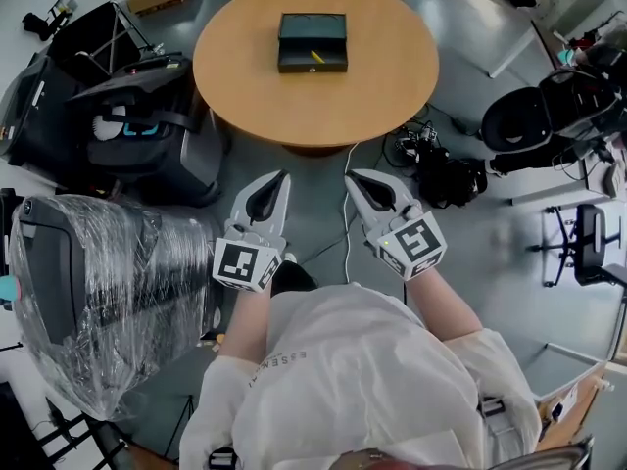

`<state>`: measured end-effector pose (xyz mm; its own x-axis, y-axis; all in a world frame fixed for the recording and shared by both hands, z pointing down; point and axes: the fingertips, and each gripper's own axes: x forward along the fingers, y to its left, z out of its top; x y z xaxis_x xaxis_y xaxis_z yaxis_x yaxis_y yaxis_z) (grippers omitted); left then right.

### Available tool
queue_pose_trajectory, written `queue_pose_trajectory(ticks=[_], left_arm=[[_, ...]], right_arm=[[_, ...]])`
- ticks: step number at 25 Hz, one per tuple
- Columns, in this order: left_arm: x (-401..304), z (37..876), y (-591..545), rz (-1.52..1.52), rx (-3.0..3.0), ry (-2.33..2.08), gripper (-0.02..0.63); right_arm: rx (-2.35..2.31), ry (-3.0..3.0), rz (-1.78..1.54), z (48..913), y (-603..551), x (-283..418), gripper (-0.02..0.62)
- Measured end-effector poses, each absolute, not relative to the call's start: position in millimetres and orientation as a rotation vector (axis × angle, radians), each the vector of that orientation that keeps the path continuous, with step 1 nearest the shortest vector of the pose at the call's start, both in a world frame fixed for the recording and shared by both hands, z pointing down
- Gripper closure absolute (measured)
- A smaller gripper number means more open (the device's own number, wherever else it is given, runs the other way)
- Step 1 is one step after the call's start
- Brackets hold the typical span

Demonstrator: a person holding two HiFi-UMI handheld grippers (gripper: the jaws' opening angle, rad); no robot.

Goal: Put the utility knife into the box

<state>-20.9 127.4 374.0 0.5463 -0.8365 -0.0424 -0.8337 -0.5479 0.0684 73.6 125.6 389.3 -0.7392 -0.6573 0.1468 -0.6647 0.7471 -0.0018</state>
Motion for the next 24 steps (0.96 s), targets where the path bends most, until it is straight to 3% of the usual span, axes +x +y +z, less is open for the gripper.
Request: queue_pose_trajectory(ticks=[24], left_arm=[[-23.0,379.4,125.2,-0.062,2.784,-1.449,0.589]], right_arm=[[1.150,-2.805,0.143,397.3,117.5,73.9,0.604]])
